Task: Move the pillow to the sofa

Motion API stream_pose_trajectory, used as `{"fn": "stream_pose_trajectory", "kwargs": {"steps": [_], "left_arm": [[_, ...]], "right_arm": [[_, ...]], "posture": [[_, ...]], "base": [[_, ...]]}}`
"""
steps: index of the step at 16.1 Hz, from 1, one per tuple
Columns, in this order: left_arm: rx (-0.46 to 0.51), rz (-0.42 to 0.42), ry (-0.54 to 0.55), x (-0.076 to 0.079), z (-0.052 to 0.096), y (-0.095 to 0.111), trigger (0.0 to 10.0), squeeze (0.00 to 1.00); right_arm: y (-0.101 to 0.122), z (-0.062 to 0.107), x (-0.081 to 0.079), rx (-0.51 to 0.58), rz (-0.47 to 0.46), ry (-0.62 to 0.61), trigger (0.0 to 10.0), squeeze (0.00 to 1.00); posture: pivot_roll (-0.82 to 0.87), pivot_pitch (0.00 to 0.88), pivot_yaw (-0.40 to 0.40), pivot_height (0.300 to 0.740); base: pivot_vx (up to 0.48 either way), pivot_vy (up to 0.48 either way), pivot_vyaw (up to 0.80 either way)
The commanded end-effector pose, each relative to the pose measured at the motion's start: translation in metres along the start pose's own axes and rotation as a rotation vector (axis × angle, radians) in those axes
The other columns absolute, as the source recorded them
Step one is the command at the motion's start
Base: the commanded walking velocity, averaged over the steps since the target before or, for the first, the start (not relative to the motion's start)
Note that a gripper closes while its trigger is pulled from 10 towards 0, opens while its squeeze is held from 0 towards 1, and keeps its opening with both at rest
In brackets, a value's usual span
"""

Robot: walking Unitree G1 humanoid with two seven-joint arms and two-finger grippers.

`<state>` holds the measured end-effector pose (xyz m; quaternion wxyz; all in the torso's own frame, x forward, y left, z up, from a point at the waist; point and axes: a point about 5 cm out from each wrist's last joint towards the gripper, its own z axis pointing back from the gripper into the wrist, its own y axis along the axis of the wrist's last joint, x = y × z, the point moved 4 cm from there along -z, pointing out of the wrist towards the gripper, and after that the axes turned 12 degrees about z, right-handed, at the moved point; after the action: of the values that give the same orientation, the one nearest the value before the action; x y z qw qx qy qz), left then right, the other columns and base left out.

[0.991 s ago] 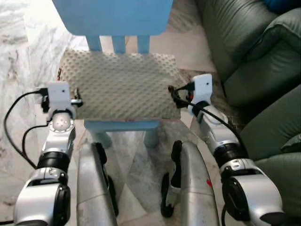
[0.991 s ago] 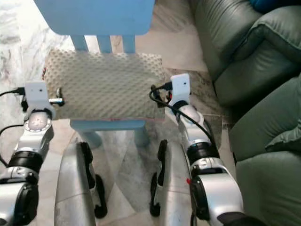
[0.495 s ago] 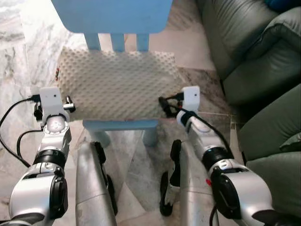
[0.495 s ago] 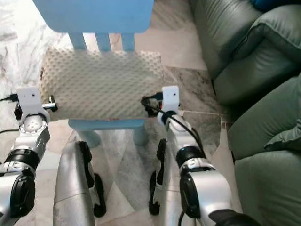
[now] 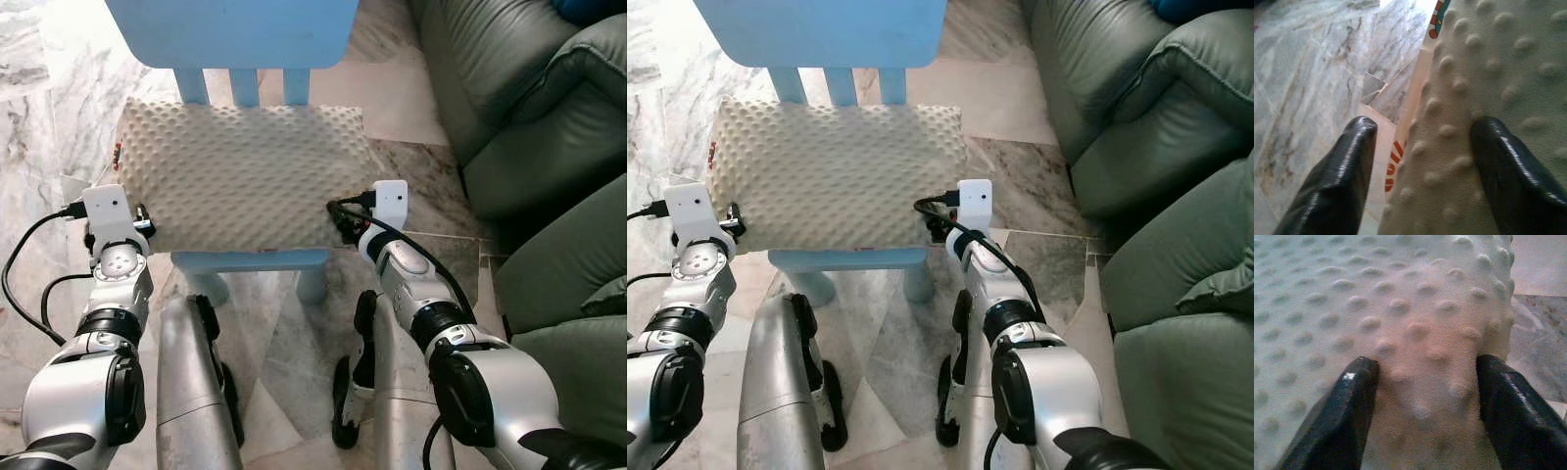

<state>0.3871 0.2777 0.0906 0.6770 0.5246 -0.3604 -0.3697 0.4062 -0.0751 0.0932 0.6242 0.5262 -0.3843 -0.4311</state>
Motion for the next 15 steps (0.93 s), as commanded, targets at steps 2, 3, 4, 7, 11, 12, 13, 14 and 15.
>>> {"fn": "stream_pose_trajectory", "kwargs": {"steps": [2, 3, 4, 7, 11, 12, 13, 14, 15], "left_arm": [[-0.072, 0.018, 0.002, -0.002, 0.003, -0.016, 0.0, 0.0], [-0.08, 0.016, -0.002, -0.002, 0.002, -0.017, 0.0, 0.0], [-0.092, 0.042, -0.008, 0.0, 0.002, -0.018, 0.0, 0.0], [-0.124, 0.097, -0.071, 0.012, 0.004, -0.021, 0.0, 0.0], [-0.198, 0.116, -0.118, 0.021, 0.008, -0.034, 0.0, 0.0], [-0.205, 0.11, -0.118, 0.02, 0.008, -0.035, 0.0, 0.0], [-0.206, 0.106, -0.108, 0.017, 0.008, -0.037, 0.0, 0.0], [-0.206, 0.105, -0.108, 0.017, 0.008, -0.037, 0.0, 0.0], [-0.204, 0.097, -0.105, 0.015, 0.008, -0.037, 0.0, 0.0]], "right_arm": [[-0.014, 0.002, -0.004, -0.054, -0.022, 0.004, 0.0, 0.0], [-0.014, 0.002, -0.004, -0.057, -0.024, 0.005, 0.0, 0.0], [-0.016, 0.003, -0.003, -0.069, -0.047, 0.003, 0.0, 0.0], [-0.019, 0.003, -0.003, -0.089, -0.072, 0.01, 0.0, 0.0], [-0.021, 0.004, 0.0, -0.099, -0.08, 0.002, 0.0, 0.0], [-0.022, 0.004, 0.0, -0.102, -0.08, 0.002, 0.0, 0.0], [-0.023, 0.004, 0.0, -0.107, -0.075, 0.002, 0.0, 0.0], [-0.023, 0.005, 0.001, -0.108, -0.074, 0.001, 0.0, 0.0], [-0.023, 0.005, 0.002, -0.11, -0.071, 0.0, 0.0, 0.0]], "posture": [[0.08, 0.326, -0.081, 0.513], [0.08, 0.326, -0.082, 0.513], [0.08, 0.332, -0.082, 0.513], [0.08, 0.321, -0.081, 0.513], [0.07, 0.315, -0.079, 0.513], [0.07, 0.316, -0.079, 0.513], [0.07, 0.315, -0.079, 0.513], [0.07, 0.313, -0.081, 0.513], [0.07, 0.311, -0.083, 0.513]], "base": [[0.0, 0.0, 0.0], [0.0, 0.0, 0.0], [0.0, 0.0, 0.0], [0.0, 0.0, 0.0], [0.0, 0.0, 0.0], [0.0, 0.0, 0.0], [0.0, 0.0, 0.0], [0.0, 0.0, 0.0], [0.0, 0.0, 0.0]]}}
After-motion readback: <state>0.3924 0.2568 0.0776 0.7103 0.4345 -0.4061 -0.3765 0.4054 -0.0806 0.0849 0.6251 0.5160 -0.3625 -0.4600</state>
